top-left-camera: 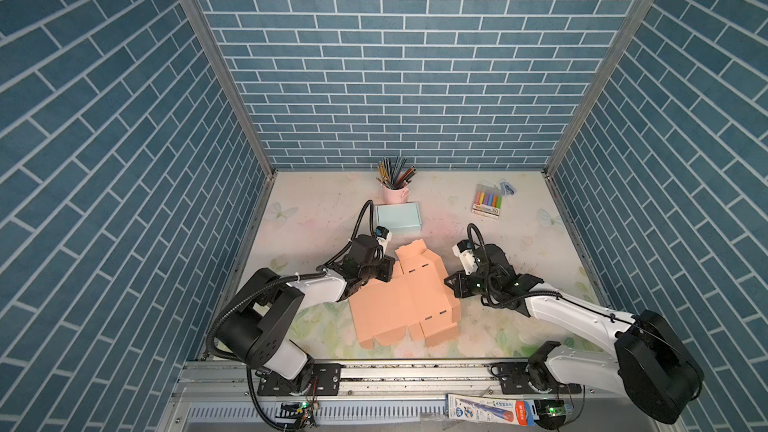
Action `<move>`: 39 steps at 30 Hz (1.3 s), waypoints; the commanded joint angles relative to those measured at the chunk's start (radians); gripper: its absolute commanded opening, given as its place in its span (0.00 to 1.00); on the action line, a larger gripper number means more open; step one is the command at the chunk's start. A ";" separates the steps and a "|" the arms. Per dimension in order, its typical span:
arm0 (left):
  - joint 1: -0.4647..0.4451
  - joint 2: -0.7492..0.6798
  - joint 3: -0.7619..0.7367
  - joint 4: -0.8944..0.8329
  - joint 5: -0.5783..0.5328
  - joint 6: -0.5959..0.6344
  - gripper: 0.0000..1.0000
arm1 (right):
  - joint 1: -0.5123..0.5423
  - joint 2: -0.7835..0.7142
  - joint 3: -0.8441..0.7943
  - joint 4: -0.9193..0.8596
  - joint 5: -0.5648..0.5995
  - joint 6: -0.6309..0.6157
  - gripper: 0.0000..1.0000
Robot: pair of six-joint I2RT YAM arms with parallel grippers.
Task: Fold the paper box
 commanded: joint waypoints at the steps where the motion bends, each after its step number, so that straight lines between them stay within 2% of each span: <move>1: 0.049 0.004 -0.015 -0.018 0.000 0.017 0.00 | 0.011 0.006 0.031 -0.003 0.006 -0.033 0.00; 7: 0.065 0.081 0.028 -0.011 0.021 0.039 0.00 | 0.019 0.003 0.032 -0.001 0.008 -0.031 0.00; 14: 0.057 0.083 0.027 0.004 0.070 0.049 0.00 | 0.021 0.008 0.037 -0.005 0.015 -0.039 0.00; 20: 0.041 0.046 0.004 -0.002 0.094 0.042 0.00 | 0.021 0.026 0.047 -0.003 0.017 -0.043 0.00; 33: -0.065 -0.057 -0.065 -0.022 0.086 0.000 0.00 | 0.026 0.044 0.109 -0.055 0.041 -0.084 0.00; 39: -0.099 -0.093 -0.113 0.020 0.052 -0.050 0.00 | 0.088 0.069 0.173 -0.129 0.128 -0.125 0.00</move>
